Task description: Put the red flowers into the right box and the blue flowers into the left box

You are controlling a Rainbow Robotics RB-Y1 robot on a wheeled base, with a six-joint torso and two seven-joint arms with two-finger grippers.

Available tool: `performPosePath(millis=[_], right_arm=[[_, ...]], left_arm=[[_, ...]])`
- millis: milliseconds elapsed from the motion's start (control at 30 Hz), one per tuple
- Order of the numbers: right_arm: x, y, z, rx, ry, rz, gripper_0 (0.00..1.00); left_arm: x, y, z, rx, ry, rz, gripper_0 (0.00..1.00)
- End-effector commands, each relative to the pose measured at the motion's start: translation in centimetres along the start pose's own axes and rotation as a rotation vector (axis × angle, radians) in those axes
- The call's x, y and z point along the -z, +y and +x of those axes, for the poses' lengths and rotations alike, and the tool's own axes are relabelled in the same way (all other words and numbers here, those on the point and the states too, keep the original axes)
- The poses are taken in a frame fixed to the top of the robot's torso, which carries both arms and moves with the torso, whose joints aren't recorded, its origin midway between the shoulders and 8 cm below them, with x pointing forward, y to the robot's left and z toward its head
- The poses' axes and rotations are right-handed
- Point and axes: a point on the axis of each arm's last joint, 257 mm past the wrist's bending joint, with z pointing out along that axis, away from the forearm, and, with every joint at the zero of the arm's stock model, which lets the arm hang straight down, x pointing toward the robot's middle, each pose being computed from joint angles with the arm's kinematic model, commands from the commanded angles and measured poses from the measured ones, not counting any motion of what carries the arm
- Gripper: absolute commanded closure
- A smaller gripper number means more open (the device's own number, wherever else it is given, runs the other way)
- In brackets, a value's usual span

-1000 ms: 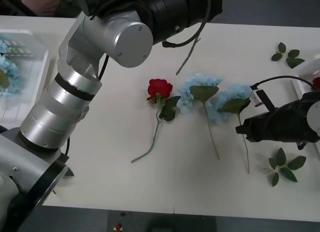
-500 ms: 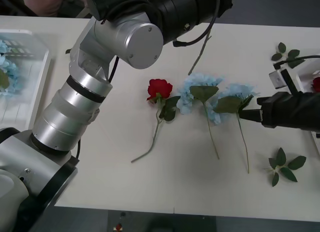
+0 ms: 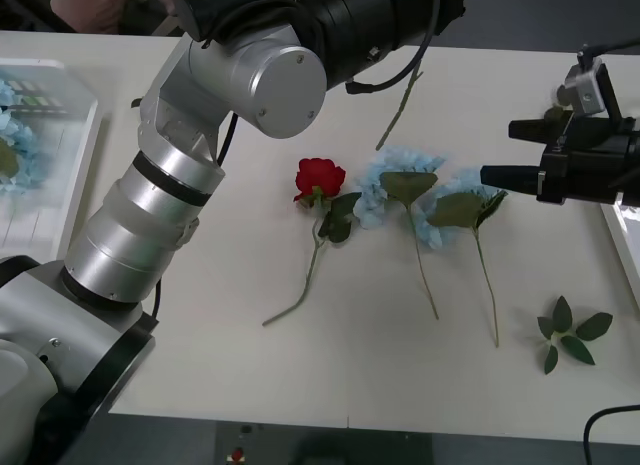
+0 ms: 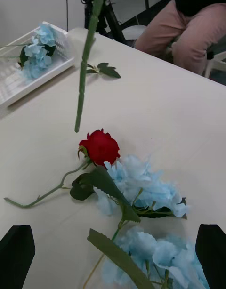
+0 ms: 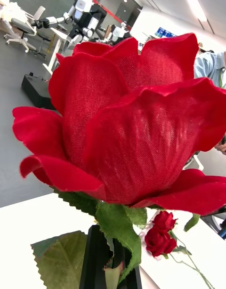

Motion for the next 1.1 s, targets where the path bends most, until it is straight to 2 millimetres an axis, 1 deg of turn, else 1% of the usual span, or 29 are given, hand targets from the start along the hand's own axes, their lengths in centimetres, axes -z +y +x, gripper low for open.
performPosePath(millis=[33, 333, 667, 933, 1067, 1100], right_arm=[[0.1, -0.1, -4.5, 0.059, -0.091, -0.015, 0.00], [-2.3, -1.5, -7.9, 0.003, -0.172, -0.055, 0.00], [-5.7, -1.6, -10.9, -0.025, -0.241, -0.061, 0.00], [-8.2, -0.9, -12.2, -0.052, -0.265, -0.091, 0.00], [-8.9, -0.8, -12.5, -0.054, -0.271, -0.085, 0.00], [-9.0, -0.7, -12.5, -0.054, -0.272, -0.086, 0.06]], left_arm=[[0.0, -1.2, -2.5, 0.010, -0.038, 0.024, 1.00], [0.0, -1.2, -2.5, 0.010, -0.038, 0.024, 1.00], [0.0, -1.2, -2.5, 0.010, -0.038, 0.024, 1.00], [0.0, -1.2, -2.5, 0.010, -0.038, 0.024, 1.00], [0.0, -1.2, -2.5, 0.010, -0.038, 0.024, 1.00], [0.0, -1.2, -2.5, 0.010, -0.038, 0.024, 1.00]])
